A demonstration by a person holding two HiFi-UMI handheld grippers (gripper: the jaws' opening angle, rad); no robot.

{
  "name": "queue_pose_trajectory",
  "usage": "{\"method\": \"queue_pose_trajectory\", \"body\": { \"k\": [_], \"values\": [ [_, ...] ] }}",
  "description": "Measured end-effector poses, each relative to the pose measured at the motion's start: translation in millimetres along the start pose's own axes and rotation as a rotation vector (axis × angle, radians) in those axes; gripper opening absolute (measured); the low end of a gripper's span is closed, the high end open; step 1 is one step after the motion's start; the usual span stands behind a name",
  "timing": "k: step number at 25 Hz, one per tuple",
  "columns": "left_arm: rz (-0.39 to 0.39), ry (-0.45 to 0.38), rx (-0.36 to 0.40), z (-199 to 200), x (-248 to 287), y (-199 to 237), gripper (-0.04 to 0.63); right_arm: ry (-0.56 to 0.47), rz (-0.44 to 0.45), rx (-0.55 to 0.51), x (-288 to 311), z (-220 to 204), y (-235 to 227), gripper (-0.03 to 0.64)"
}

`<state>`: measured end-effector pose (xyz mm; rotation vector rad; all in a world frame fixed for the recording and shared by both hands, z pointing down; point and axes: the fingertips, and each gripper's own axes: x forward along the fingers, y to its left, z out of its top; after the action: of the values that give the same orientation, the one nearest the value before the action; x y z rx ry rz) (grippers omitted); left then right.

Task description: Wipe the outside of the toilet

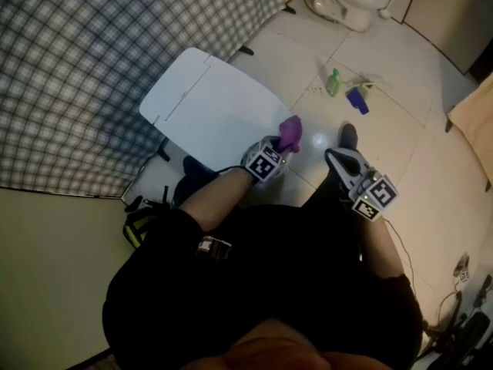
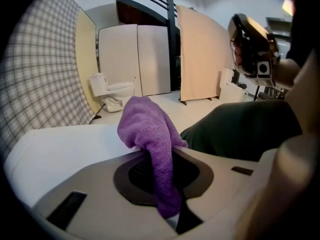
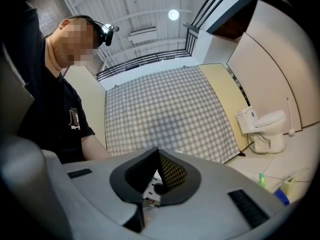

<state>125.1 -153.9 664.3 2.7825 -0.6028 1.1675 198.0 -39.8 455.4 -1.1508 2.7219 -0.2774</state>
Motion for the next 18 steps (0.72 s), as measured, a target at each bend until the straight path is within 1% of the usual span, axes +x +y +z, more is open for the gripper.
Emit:
{"method": "queue_pose_trajectory", "body": {
  "k": [2,3,5,6,7,9,12,14,18],
  "values": [
    [-0.027,0.006,-0.008,-1,-1,-19,0.060,-0.006,0.002,-0.008,-4,2,4,-0.008],
    [-0.056,0.012,-0.032,-3,-3,-28,0.060,-0.011,0.000,-0.011,-7,2,6,-0.008],
    [-0.140,0.018,-0.104,-4,-10,-49,0.060,-0.019,-0.007,-0.014,-16,1,10,-0.008],
    [-0.159,0.009,-0.134,-2,-13,-53,0.060,-0.023,-0.013,-0.015,-20,2,9,-0.008],
    [-0.151,-0.009,-0.159,1,-17,-47,0.060,-0.023,-0.020,-0.015,-24,3,8,-0.008],
    [-0.082,-0.065,-0.204,11,-27,-7,0.060,-0.020,-0.034,-0.014,-28,4,2,-0.008],
    [0.077,-0.115,-0.249,16,-56,89,0.060,-0.020,-0.055,-0.010,-29,2,-8,-0.008],
    [0.182,-0.116,-0.273,10,-78,158,0.060,-0.011,-0.066,-0.001,-26,-3,-13,-0.008],
    [0.360,-0.076,-0.269,-13,-113,287,0.060,0.036,-0.062,0.015,-4,-14,-26,-0.008]
  ]
}}
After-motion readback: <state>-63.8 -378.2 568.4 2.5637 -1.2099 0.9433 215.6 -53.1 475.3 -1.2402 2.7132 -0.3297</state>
